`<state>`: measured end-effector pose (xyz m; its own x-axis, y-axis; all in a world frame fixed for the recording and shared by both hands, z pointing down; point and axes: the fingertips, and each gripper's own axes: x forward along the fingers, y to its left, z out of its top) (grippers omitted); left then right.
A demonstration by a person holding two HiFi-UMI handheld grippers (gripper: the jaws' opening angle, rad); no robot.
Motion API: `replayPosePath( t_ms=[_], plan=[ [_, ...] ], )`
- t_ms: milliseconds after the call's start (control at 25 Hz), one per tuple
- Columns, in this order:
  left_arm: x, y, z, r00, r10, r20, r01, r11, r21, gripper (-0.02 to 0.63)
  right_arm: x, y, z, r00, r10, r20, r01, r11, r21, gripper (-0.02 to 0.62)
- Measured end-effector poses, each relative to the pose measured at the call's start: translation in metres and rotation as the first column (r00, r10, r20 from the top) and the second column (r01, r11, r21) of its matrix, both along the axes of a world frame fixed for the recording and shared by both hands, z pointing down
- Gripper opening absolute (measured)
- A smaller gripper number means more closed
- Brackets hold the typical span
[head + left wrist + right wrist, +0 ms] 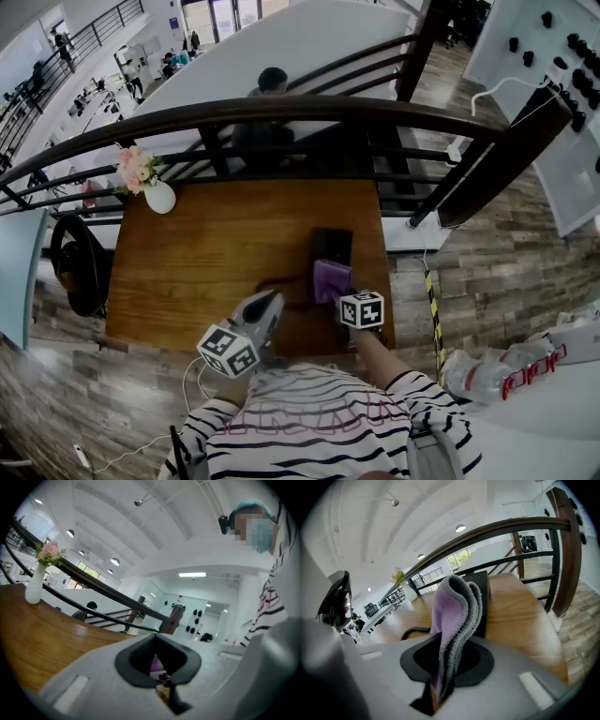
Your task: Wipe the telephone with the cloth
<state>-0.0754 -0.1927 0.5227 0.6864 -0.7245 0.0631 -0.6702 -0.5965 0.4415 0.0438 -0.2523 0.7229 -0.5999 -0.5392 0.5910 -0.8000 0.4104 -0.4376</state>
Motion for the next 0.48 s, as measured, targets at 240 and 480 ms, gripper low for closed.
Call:
replayPosePath(
  t_ms=[240,480],
  plan=[
    [0.02,-0.005,0.0,0.999,0.046,-0.003,-0.046,0.999,0.006,-0.002,0.052,0.004,0.004,0.995,0.093,-0.028,-0.093,0.996,-0.006,0.052],
    [0.033,-0.006,0.001,0.997,0.077,-0.009,-0.077,0.997,0.007,-0.002,0.081,0.011,0.003,0.987,0.147,-0.065,-0.147,0.989,-0.002,0.052]
  ],
)
